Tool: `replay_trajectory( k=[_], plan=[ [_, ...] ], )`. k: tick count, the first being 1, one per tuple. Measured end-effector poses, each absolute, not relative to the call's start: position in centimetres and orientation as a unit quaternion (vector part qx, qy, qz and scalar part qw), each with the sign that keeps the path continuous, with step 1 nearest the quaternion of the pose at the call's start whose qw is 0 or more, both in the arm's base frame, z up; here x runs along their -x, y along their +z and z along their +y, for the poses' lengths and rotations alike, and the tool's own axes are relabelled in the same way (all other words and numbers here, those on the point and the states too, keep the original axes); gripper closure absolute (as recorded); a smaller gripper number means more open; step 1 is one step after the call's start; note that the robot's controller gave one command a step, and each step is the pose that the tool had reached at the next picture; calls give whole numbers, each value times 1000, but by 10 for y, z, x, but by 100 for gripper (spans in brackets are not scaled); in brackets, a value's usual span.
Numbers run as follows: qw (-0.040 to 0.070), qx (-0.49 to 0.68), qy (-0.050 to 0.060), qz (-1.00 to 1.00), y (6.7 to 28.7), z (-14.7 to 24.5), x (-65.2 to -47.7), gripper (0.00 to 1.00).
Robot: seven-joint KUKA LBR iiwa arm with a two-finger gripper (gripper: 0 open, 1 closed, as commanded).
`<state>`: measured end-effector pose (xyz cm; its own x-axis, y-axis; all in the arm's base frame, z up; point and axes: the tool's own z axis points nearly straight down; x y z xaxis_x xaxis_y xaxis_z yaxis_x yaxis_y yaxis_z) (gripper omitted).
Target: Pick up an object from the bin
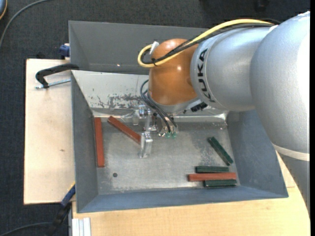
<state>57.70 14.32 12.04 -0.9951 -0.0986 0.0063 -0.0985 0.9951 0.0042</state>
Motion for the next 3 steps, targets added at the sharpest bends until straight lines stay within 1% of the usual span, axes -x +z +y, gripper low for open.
replay_trajectory(
  k=[1,2,3],
  plan=[
    [1,-3,-1,-1000,68,140,-599,0],
    [-1,-3,-1,-1000,71,140,-600,100],
    [-7,-135,-1,-991,222,156,-583,100]
  ],
)
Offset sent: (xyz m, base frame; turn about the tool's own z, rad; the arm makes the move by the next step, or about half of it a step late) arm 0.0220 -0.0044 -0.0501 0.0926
